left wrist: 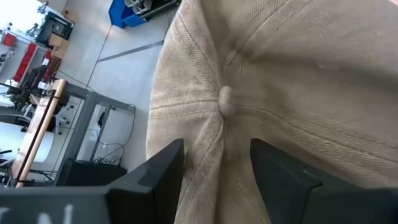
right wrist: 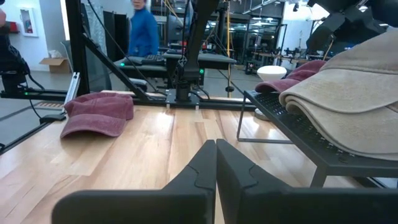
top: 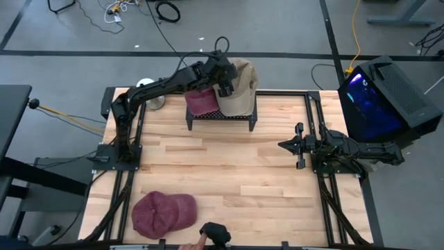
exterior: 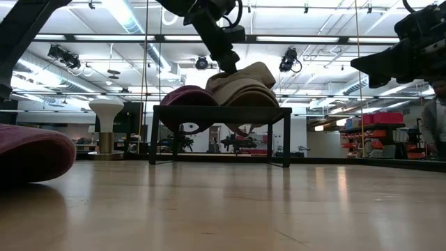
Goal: Pick & Place hat
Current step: Stack the brown cap on the brown cap on the shelf
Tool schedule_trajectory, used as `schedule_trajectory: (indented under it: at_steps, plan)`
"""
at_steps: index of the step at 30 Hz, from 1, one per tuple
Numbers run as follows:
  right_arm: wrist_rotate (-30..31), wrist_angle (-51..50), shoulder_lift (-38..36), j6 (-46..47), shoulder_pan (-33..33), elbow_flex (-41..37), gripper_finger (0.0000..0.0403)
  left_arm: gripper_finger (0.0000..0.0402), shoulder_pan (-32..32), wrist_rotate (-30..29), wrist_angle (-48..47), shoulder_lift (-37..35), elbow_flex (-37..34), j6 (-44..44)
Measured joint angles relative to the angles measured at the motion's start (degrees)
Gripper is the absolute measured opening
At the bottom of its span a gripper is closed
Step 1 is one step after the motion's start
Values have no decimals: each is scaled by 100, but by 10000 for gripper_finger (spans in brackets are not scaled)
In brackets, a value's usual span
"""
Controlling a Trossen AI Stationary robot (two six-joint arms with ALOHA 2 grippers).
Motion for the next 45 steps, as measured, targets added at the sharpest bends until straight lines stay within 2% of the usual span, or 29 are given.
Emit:
schedule_trajectory:
  at_steps: [18,26,45]
  plan:
    - [-5,0,-1,-1,0,0,10,11,42,33,-177,0,0,30]
    - [-2,1,0,-1,-1,0,10,6,-39,12,-208,0,46,459]
    - [0,0,0,1,-1,0,10,4,-300,-30,-510,-7,1072,483]
